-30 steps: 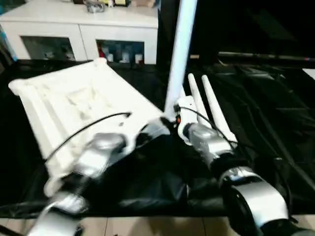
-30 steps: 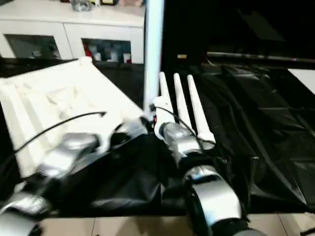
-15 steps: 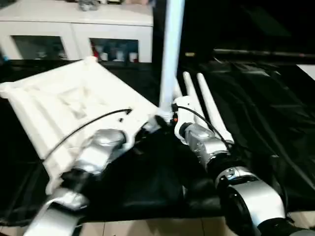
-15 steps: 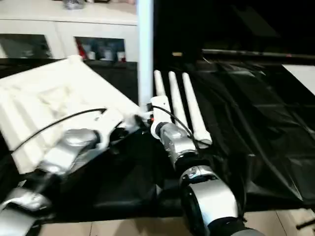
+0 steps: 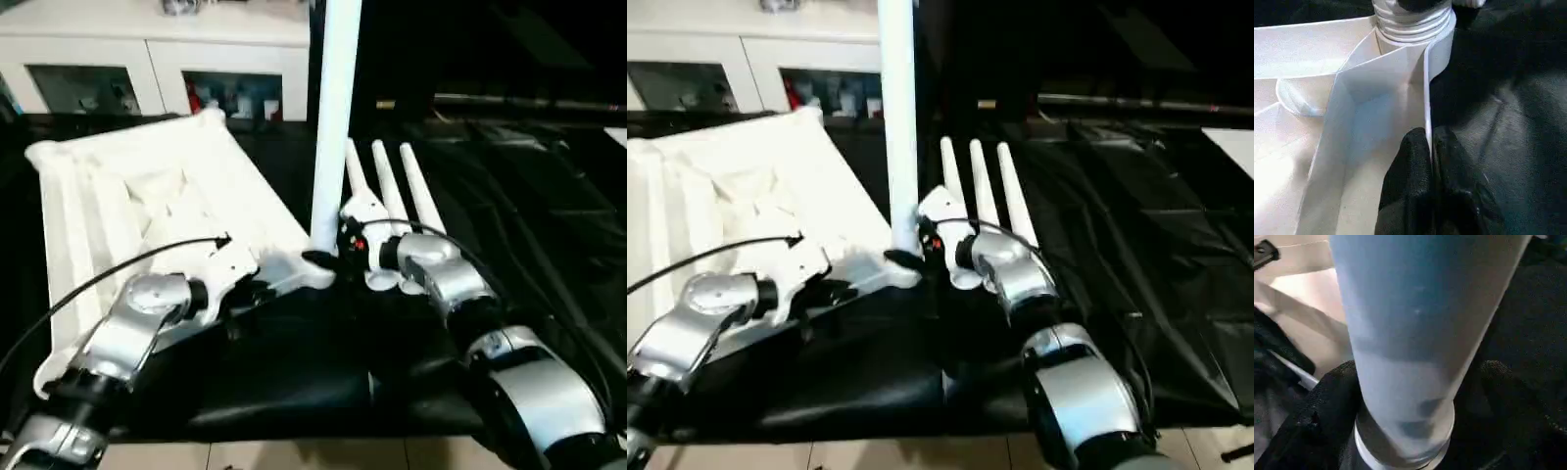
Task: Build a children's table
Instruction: Rotate leg to tighten
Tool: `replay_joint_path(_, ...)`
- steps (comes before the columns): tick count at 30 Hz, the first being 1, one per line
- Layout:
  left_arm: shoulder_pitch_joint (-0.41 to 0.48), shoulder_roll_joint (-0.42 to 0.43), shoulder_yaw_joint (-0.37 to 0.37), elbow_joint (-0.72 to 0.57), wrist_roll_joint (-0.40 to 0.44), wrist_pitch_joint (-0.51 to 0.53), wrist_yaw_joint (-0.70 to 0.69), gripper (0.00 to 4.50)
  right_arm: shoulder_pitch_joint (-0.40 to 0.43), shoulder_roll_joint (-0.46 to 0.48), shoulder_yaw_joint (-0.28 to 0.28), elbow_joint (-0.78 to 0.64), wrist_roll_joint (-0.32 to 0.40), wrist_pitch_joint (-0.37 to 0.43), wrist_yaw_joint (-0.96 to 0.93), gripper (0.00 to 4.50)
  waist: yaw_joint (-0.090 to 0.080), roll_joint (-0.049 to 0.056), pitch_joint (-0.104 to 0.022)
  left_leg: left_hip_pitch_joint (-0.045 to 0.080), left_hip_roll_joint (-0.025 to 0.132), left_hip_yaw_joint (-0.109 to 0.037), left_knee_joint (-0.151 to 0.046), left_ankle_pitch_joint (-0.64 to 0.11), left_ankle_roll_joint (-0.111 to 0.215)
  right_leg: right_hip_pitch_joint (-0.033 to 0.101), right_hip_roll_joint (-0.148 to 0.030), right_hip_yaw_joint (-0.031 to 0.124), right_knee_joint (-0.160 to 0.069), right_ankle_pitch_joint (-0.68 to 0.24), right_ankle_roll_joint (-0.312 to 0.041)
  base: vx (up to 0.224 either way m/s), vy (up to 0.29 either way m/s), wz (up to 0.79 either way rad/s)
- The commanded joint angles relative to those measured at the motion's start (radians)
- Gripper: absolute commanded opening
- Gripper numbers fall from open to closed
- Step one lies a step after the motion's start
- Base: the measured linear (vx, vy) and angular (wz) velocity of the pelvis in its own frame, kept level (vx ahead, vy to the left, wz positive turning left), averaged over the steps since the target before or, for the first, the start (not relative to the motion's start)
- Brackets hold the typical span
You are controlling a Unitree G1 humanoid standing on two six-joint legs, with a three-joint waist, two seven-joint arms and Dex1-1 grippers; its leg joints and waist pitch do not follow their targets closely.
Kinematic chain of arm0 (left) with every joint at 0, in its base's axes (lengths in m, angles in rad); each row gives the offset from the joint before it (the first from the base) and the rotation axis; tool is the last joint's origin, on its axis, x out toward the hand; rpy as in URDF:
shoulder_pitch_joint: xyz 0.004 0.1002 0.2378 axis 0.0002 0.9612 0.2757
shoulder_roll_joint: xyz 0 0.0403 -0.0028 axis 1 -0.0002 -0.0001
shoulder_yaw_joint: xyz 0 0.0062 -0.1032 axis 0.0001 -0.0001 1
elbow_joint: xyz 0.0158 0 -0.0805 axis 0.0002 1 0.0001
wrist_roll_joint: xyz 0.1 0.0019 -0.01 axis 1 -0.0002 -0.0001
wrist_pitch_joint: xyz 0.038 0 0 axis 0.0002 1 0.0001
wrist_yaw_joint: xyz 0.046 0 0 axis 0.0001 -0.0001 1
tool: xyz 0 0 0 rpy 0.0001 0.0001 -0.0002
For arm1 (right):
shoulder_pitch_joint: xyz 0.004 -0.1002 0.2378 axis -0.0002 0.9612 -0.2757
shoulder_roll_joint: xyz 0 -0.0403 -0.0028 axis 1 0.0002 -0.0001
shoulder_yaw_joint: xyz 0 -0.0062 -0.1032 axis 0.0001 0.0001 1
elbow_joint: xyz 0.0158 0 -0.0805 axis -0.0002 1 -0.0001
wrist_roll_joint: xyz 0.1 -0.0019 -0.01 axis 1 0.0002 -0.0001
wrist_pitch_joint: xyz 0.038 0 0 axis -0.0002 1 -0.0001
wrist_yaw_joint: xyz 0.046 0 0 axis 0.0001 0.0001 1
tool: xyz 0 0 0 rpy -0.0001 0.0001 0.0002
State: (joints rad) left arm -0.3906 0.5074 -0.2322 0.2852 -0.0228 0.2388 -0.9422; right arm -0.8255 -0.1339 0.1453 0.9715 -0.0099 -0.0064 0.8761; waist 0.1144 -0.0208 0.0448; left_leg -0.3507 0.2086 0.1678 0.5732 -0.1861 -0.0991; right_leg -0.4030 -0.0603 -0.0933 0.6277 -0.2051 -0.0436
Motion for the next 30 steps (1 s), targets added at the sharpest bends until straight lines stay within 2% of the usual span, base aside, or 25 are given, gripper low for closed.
replay_joint_path(1,0.025,0.002,-0.016,-0.006,-0.016,-0.001,-0.037,0.0,0.013,-0.016,0.019,-0.018,-0.015,0.018,0.029,3.99,0.004,0.01,-0.057,-0.002,0.029,-0.002,-0.057,-0.135,0.041,0.061,-0.086,0.063,-0.068,-0.091,-0.192,0.0,0.0,0.0)
replay_joint_path(2,0.028,0.007,-0.013,-0.01,-0.019,-0.001,-0.042,0.0,0.018,-0.016,0.027,-0.022,-0.019,0.021,0.043,3.99,0.005,0.007,-0.058,-0.002,0.029,-0.003,-0.057,-0.131,0.04,0.062,-0.086,0.063,-0.067,-0.096,-0.19,0.0,0.0,0.0)
replay_joint_path(8,0.033,0.015,-0.008,-0.02,-0.024,0.003,-0.05,0.0,0.022,-0.01,0.034,-0.006,-0.025,0.021,0.046,3.99,0.006,0.007,-0.059,-0.002,0.029,-0.004,-0.058,-0.123,0.037,0.062,-0.086,0.063,-0.066,-0.093,-0.189,0.0,0.0,0.0)
replay_joint_path(9,0.036,0.018,-0.005,-0.025,-0.025,0.006,-0.051,0.0,0.018,-0.003,0.024,0.003,-0.019,0.03,0.031,3.73,0.006,0.005,-0.059,-0.002,0.028,-0.003,-0.057,-0.119,0.038,0.062,-0.086,0.063,-0.066,-0.087,-0.19,0.0,0.0,0.0)
replay_joint_path(12,0.038,0.021,-0.002,-0.031,-0.027,0.009,-0.053,0.0,0.017,0.003,0.017,0.009,-0.01,0.037,0.017,3.61,0.005,0.008,-0.059,-0.003,0.028,-0.004,-0.057,-0.115,0.039,0.062,-0.087,0.063,-0.064,-0.081,-0.192,0.0,0.0,0.0)
replay_joint_path(19,0.043,0.032,-0.003,-0.037,-0.033,0.015,-0.061,0.0,0.021,0.011,0.011,0.015,-0.006,0.046,0.022,2.93,0.002,0.01,-0.059,-0.002,0.028,-0.004,-0.057,-0.126,0.034,0.062,-0.086,0.063,-0.066,-0.095,-0.189,0.0,0.0,0.0)
replay_joint_path(25,0.043,0.028,0.0,-0.034,-0.032,0.04,-0.053,0.0,0.03,0.034,-0.02,0.033,0.015,0.065,-0.026,2.76,-0.001,0.01,-0.059,-0.002,0.027,-0.004,-0.058,-0.125,0.031,0.063,-0.086,0.063,-0.066,-0.091,-0.192,0.0,0.0,0.0)
replay_joint_path(26,0.04,0.024,0.001,-0.031,-0.029,0.046,-0.044,0.0,0.029,0.038,-0.024,0.038,0.016,0.067,-0.043,2.75,-0.002,0.011,-0.058,-0.002,0.028,-0.005,-0.058,-0.135,0.028,0.062,-0.087,0.063,-0.068,-0.108,-0.19,0.0,0.0,0.0)
replay_joint_path(29,-0.012,-0.044,0.015,0.031,0.007,0.127,0.096,0.0,0.018,0.095,-0.088,0.11,0.04,0.101,-0.272,2.74,-0.007,0.01,-0.052,0.005,0.026,-0.004,-0.063,-0.167,0.007,0.056,-0.087,0.065,-0.077,-0.179,-0.18,0.0,0.0,0.0)
replay_joint_path(30,-0.047,-0.091,0.036,0.073,0.018,0.17,0.186,0.0,0.01,0.12,-0.12,0.14,0.054,0.113,-0.383,2.74,-0.006,0.01,-0.052,0.007,0.026,-0.006,-0.064,-0.182,-0.006,0.057,-0.09,0.066,-0.081,-0.22,-0.169,0.0,0.0,0.0)
